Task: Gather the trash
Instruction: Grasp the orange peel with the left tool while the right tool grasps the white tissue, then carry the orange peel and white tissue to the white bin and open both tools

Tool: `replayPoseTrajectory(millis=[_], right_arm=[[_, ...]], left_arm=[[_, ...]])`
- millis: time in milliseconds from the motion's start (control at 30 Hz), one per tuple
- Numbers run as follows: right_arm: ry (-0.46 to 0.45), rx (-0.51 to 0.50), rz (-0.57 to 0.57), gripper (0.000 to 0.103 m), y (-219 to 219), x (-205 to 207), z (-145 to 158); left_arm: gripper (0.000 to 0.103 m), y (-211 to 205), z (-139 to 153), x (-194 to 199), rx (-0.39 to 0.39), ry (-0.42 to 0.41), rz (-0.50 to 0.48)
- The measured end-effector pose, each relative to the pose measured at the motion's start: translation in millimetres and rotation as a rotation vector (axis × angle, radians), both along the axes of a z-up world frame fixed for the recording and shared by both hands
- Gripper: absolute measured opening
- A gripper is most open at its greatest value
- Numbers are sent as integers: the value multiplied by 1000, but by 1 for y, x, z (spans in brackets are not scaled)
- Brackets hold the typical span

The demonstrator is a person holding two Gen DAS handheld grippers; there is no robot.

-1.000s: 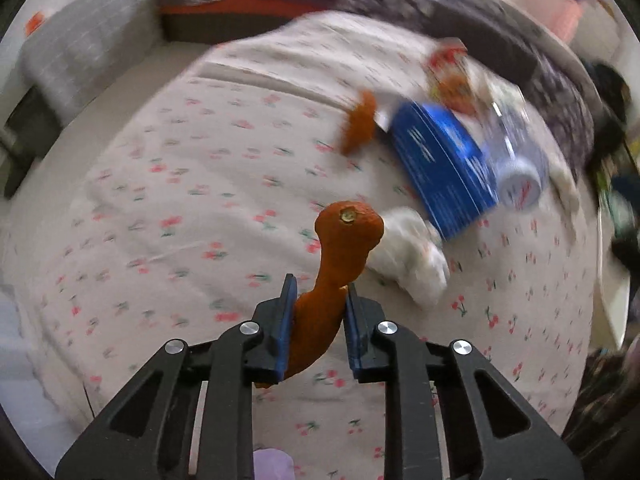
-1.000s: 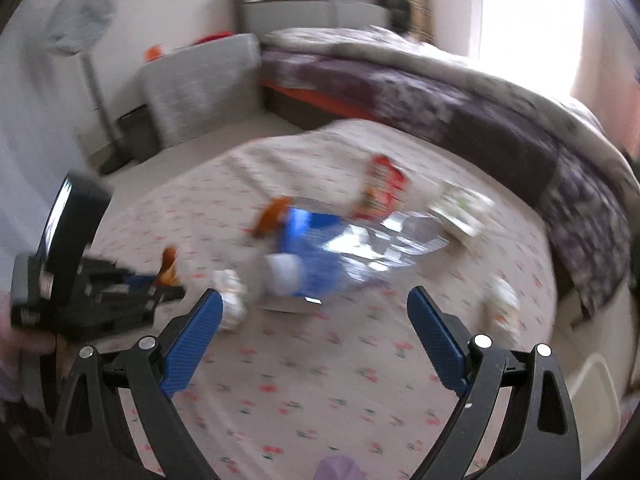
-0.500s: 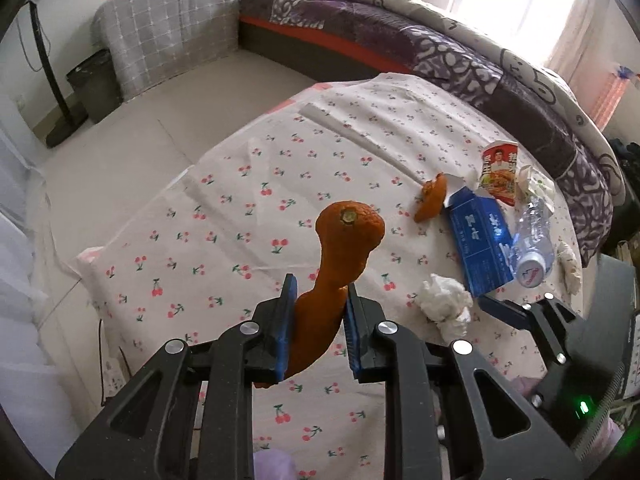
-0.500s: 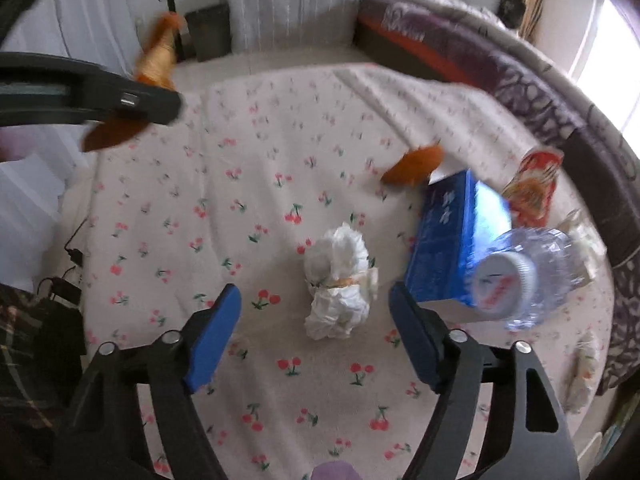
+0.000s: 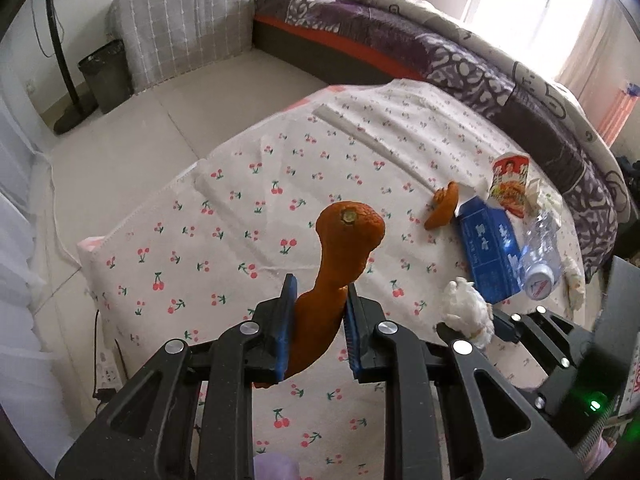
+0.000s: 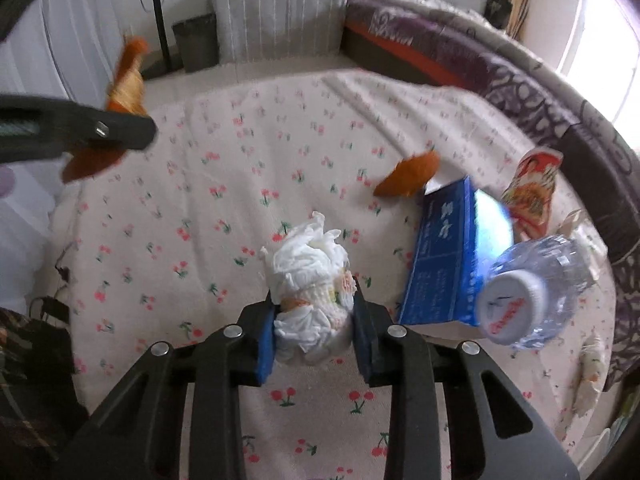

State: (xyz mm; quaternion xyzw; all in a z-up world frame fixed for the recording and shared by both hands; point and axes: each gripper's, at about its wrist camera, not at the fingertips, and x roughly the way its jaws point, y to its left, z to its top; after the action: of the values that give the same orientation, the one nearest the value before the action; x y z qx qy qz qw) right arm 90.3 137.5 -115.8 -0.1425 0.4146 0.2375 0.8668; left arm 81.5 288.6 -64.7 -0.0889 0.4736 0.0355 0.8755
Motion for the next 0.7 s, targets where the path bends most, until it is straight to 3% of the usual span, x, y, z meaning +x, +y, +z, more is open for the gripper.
replayPoseTrajectory(millis=[333, 700], right_arm=[[-108, 81, -109, 32, -35, -15, 39], [-136, 121, -274, 32, -95, -20, 58]], left_arm=[[21, -19, 17, -2, 4, -73, 6], [21, -67, 29, 3, -15, -134, -58]])
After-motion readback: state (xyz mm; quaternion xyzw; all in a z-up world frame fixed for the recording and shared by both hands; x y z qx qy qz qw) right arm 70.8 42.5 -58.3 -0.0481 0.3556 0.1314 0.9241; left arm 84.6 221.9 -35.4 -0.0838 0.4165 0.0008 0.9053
